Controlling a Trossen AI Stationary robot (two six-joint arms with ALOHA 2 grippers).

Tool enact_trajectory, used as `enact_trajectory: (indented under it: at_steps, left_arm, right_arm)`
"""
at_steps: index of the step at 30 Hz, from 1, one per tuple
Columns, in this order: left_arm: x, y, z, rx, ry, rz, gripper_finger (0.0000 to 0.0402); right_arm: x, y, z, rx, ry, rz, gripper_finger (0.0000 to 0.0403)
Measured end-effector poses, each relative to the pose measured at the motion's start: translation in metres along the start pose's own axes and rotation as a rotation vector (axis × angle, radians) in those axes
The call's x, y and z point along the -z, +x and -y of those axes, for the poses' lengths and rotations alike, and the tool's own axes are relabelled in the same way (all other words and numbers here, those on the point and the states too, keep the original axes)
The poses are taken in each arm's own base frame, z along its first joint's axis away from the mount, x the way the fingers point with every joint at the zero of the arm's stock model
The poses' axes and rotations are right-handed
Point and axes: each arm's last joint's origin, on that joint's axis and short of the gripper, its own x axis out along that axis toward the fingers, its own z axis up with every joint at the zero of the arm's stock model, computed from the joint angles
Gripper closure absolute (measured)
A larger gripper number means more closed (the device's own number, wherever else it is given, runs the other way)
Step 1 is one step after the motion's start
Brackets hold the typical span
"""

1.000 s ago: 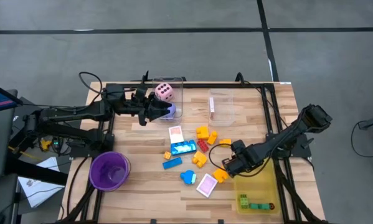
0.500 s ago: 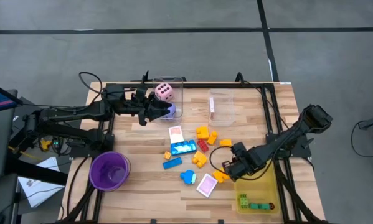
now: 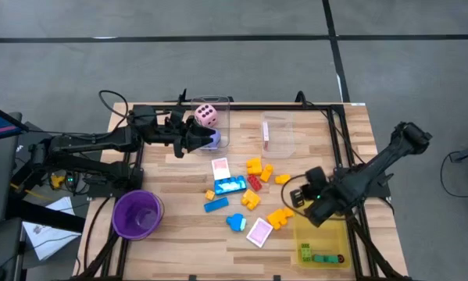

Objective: Pick & Place Toys
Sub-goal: Put the red game piece into the bin

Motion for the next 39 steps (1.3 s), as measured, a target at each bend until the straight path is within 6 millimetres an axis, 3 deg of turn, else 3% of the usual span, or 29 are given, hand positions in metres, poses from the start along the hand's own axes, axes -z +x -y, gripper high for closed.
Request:
enact_trajectory:
  at_steps: [8, 14, 22, 35, 39]
  left_arm:
    - [0.000, 0.000, 0.000, -0.002, 0.015, 0.002, 0.0166]
    - [0.000, 0.000, 0.000, -0.012, 0.017, 0.009, 0.0166]
    - [-0.001, 0.000, -0.001, -0.026, 0.019, 0.018, 0.0166]
    - [0.002, 0.001, 0.003, -0.028, 0.017, 0.021, 0.0166]
    - [0.006, 0.003, 0.008, -0.043, 0.033, 0.030, 0.0166]
  right_arm:
    - [-0.035, -0.030, 0.009, -0.221, -0.228, 0.245, 0.0396]
    - [-0.056, -0.052, 0.017, -0.359, -0.411, 0.331, 0.0397]
    - [-0.072, -0.069, 0.035, -0.445, -0.391, 0.366, 0.0397]
    - [-0.072, -0.069, 0.035, -0.446, -0.377, 0.364, 0.0397]
    - [-0.077, -0.069, 0.037, -0.455, -0.315, 0.359, 0.0381]
